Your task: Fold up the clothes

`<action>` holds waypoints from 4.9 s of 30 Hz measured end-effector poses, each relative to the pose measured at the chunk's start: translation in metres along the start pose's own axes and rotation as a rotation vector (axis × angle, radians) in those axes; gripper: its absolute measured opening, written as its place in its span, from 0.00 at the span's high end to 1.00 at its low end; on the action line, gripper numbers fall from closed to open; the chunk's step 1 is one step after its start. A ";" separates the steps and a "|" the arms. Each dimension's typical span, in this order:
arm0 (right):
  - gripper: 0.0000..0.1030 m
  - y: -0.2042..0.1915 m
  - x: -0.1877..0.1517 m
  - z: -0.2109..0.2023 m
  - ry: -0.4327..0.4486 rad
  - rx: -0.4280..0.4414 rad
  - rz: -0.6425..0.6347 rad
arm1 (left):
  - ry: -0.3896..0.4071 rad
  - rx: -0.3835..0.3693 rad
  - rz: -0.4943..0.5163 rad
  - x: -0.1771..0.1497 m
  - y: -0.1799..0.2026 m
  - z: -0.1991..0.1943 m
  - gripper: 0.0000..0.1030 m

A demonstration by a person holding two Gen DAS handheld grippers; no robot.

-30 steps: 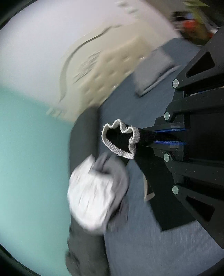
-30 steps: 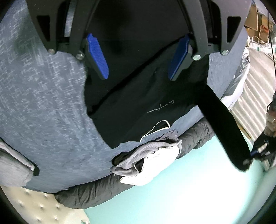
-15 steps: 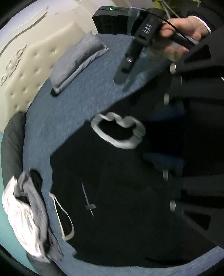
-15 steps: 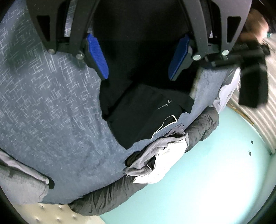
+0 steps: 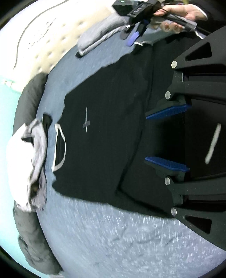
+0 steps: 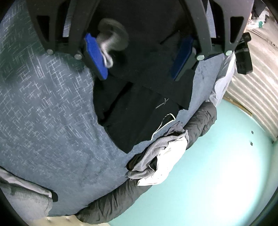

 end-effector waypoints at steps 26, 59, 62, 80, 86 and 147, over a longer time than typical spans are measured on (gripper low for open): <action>0.25 0.020 0.004 0.004 0.007 -0.067 0.029 | -0.041 0.312 0.157 0.036 -0.086 0.061 0.76; 0.25 0.018 0.003 0.013 -0.012 -0.054 0.029 | 0.093 0.059 -0.244 0.047 -0.134 0.032 0.61; 0.25 0.017 0.002 0.015 -0.016 -0.055 0.023 | 0.072 0.042 -0.252 0.048 -0.134 0.041 0.62; 0.25 0.019 0.003 0.018 -0.020 -0.051 0.030 | 0.115 0.079 -0.450 0.042 -0.180 0.027 0.77; 0.25 0.017 0.004 0.020 -0.024 -0.050 0.016 | 0.125 0.064 -0.325 0.092 -0.165 0.028 0.47; 0.25 0.009 0.010 0.039 -0.036 -0.062 -0.057 | 0.056 0.141 -0.276 0.108 -0.193 0.045 0.67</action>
Point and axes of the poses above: each gripper's, at about its wrist camera, not at the fingertips, and z roughly the way its jaws point, y to its right, x to its top, the point moved 7 cm from there along z, roughly the way its jaws point, and after that the axes turned 3 degrees about -z, right-handed, at the moved point
